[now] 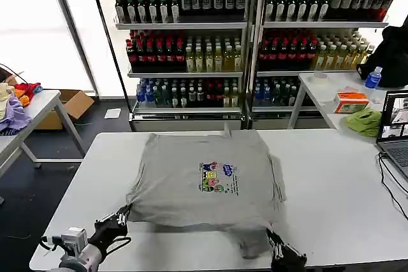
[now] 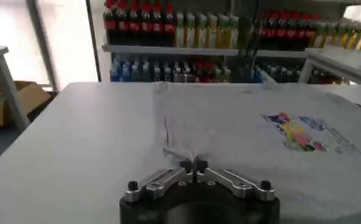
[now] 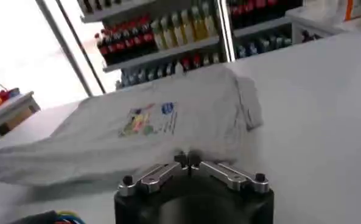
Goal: Fold and organize the clothes.
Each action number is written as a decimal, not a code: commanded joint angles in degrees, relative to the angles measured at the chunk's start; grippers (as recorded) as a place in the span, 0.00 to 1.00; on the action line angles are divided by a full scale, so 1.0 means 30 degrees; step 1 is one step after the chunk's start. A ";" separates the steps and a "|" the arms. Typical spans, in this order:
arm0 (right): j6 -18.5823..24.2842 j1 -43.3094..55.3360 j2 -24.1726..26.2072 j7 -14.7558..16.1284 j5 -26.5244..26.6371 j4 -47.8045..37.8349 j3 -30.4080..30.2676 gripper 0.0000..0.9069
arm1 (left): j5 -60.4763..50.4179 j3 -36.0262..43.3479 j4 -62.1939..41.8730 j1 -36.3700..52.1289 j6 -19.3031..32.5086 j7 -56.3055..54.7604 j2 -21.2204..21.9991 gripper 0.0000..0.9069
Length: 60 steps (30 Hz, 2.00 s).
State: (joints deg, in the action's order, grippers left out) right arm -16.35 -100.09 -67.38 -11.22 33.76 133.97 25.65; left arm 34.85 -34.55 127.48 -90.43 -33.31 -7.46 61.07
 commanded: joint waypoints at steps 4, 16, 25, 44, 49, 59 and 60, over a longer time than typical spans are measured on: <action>0.0428 0.4690 -0.0312 -0.0246 0.0313 -0.1860 -0.0391 0.00 | 0.3195 0.1185 -0.2681 0.3773 -0.0011 -0.0222 -0.2787 0.04; 0.0244 0.9810 -0.0459 -0.0399 0.0046 -0.6813 -0.1489 0.00 | 0.3488 0.3545 -0.6268 0.7658 -0.0024 0.0319 -0.2812 0.04; -0.0510 1.2501 -0.0718 -0.0241 -0.0879 -1.0355 -0.2774 1.00 | 0.3252 0.4771 -0.9492 1.0532 -0.0009 0.0341 -0.1610 1.00; -0.1379 1.1214 -0.0744 0.0348 -0.1412 -0.8834 -0.2252 1.00 | 0.1507 0.2489 -0.9144 0.9426 0.0059 0.1081 -0.1169 1.00; -0.1964 0.9520 -0.0377 -0.0309 -0.1860 -0.6693 -0.0955 1.00 | 0.1448 0.1409 -0.6862 0.7626 0.0058 0.0642 -0.1236 1.00; -0.3132 0.7260 -0.0879 -0.2433 -0.2274 -0.6220 -0.0005 1.00 | 0.0705 0.1805 -0.5177 0.5115 0.0076 0.0727 0.0133 1.00; -0.3120 0.7400 -0.0966 -0.2372 -0.2241 -0.6352 -0.0109 1.00 | 0.0664 0.1921 -0.5354 0.5205 0.0077 0.0824 0.0333 1.00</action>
State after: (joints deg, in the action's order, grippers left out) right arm -24.13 -74.00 -70.10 -15.56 27.63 112.86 23.39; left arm 38.45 -28.58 108.01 -70.13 -33.09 -5.24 59.95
